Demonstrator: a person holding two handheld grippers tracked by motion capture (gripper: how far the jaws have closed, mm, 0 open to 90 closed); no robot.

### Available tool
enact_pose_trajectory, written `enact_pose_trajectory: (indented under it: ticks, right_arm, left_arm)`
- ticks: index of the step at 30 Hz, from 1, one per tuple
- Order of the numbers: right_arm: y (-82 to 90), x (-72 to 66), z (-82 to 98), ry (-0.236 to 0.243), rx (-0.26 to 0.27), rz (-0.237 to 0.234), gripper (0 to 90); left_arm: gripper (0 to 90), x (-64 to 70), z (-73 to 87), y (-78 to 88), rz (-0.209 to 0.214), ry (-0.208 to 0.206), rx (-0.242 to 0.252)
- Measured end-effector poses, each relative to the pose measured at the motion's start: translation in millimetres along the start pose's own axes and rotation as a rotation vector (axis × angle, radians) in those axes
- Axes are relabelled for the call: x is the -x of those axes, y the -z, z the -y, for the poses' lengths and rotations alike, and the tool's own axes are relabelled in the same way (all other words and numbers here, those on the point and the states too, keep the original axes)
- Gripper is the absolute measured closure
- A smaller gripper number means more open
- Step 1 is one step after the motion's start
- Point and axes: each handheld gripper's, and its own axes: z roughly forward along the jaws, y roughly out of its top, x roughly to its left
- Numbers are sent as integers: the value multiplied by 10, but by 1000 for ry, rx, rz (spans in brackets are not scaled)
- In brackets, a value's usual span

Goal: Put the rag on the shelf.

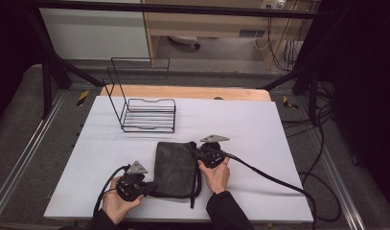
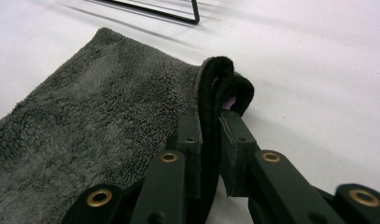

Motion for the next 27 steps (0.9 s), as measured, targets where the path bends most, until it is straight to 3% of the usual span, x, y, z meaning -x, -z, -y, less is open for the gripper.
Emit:
enact_pose_trajectory:
  ticks: [4,9,14,16,18,21,27]
  right_arm:
    - [-19,29,0,-3,4,-5,757]
    - [64,107,-10,-7,53,-57,518]
    - [187,138,-58,71,43,-91,277]
    - [241,139,-71,91,46,-104,212]
    - [302,143,-71,85,57,-131,161]
    - [364,165,-49,73,55,-156,98]
    - [452,213,43,86,31,-167,52]
  left_arm:
    - [789,46,0,-11,-19,-45,17]
    - [533,-38,-66,73,-59,-75,57]
    - [363,-231,-201,83,-59,-50,80]
    - [279,-310,-290,64,-73,-51,80]
    - [208,-364,-369,47,-62,-41,82]
    - [135,-417,-472,14,-80,-40,106]
    - [107,-545,-660,-74,-112,-28,118]
